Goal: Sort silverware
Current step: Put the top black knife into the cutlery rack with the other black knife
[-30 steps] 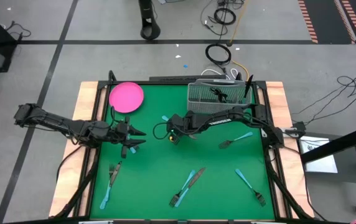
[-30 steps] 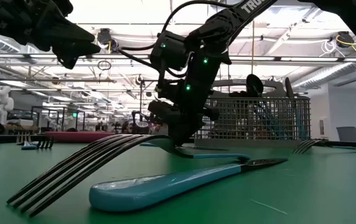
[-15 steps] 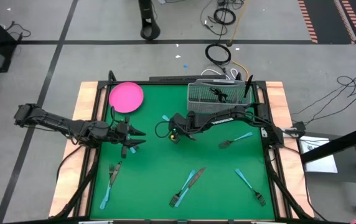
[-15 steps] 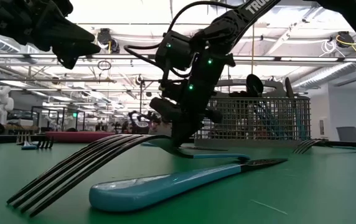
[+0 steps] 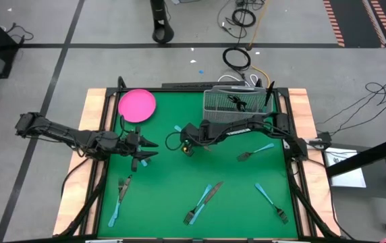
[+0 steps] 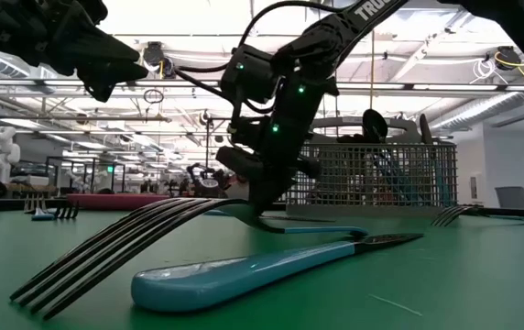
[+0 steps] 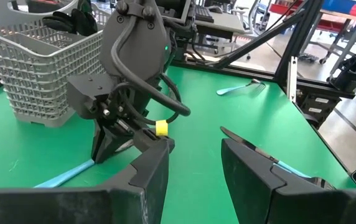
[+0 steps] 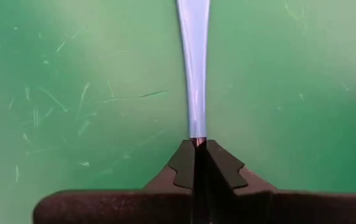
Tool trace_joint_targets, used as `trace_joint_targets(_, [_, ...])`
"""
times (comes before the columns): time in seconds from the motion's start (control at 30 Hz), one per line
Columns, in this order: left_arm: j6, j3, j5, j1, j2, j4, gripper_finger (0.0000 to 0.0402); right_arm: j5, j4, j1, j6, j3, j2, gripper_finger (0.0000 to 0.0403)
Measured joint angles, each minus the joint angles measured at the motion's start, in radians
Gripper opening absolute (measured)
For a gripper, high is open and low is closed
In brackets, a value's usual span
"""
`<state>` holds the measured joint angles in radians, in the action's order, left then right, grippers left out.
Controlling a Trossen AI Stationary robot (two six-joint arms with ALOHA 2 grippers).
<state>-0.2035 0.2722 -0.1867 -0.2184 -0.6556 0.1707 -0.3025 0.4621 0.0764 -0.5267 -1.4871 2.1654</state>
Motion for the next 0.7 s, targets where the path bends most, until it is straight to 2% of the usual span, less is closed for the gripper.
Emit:
trace_joint_targets(0.4, [0.001, 0.000, 0.000, 0.000, 0.000, 0.000, 0.0150, -0.006, 0.050, -0.005, 0.030, -0.049, 0.004, 0.0003])
trace_joint_targets(0.7, [0.001, 0.000, 0.000, 0.000, 0.000, -0.001, 0.0150, -0.009, 0.010, -0.005, 0.039, -0.051, 0.003, 0.0001])
